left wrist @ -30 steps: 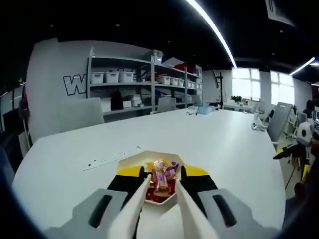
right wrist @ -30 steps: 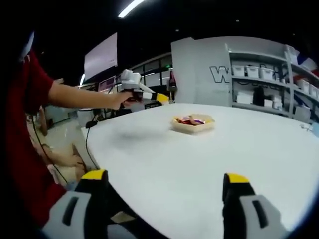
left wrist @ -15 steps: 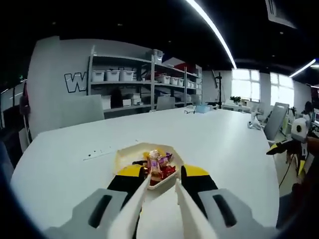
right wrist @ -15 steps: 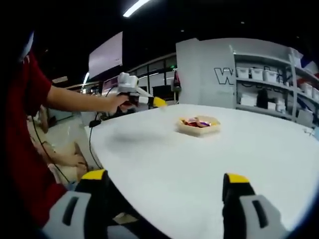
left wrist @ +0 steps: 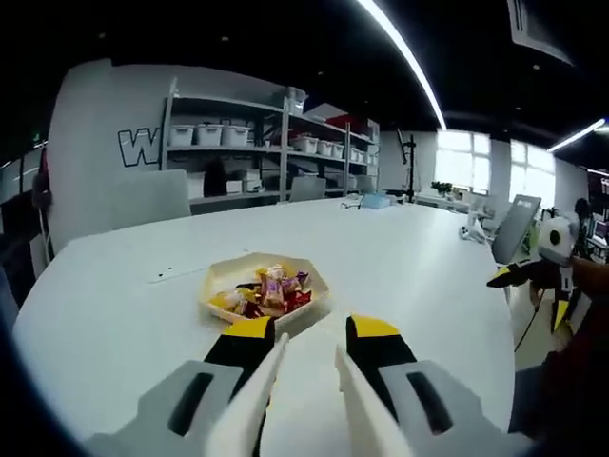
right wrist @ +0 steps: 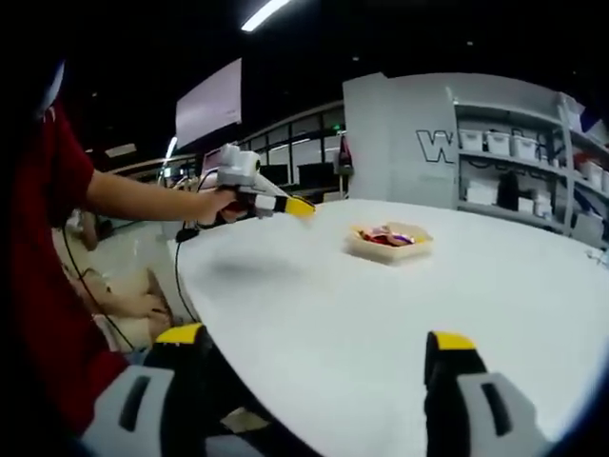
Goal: Place the target food into the container with the food tongs after gripping and lifting it, then release it inside without dropping or visibly crushing the food.
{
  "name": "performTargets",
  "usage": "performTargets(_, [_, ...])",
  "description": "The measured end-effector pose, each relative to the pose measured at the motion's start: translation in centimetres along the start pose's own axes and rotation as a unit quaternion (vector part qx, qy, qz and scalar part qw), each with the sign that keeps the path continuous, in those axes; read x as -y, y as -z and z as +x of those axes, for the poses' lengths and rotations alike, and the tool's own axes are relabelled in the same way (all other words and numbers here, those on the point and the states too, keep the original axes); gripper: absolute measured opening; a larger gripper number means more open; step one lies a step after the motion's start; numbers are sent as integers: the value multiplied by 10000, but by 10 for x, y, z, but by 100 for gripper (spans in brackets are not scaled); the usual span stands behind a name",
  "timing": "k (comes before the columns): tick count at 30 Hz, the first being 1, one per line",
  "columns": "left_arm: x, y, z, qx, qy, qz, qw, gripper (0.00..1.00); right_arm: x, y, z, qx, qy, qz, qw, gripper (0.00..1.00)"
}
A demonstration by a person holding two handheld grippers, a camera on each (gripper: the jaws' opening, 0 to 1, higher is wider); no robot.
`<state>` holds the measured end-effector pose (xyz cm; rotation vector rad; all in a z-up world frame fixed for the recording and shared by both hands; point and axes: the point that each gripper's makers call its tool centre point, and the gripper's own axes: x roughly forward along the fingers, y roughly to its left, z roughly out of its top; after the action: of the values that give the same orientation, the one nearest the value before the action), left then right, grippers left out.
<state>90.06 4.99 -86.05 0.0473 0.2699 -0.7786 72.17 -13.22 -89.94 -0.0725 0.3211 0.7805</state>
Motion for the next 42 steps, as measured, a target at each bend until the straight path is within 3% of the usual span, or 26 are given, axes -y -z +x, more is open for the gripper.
performTargets(7, [16, 13, -7, 19, 171, -32, 9998, 28, -6, 1, 5, -66, -116, -136, 9998, 87])
performTargets(13, [18, 19, -9, 32, 241, -143, 9996, 28, -10, 1, 8, -97, -164, -188, 9996, 84])
performTargets(16, [24, 22, -10, 54, 307, -228, 9993, 28, -14, 1, 9, -152, -230, -269, 9993, 79])
performTargets(21, [32, 31, -10, 16, 407, -322, 9987, 28, -23, 2, 13, -293, -419, -379, 9980, 61])
performTargets(26, [41, 41, -9, -12, 651, -278, 9975, 28, -28, 0, 20, -385, -548, -583, 9960, 53])
performTargets(30, [51, 46, -8, -54, 794, -252, 9965, 28, -31, 1, 27, -525, -651, -1152, 9898, 42])
performTargets(31, [53, 46, -8, -61, 805, -250, 9964, 28, -32, 2, 28, -535, -653, -1078, 9906, 40])
performTargets(42, [73, 49, -5, -10, 1106, -403, 9930, 28, -44, 2, 55, -714, -1209, -1268, 9819, 28])
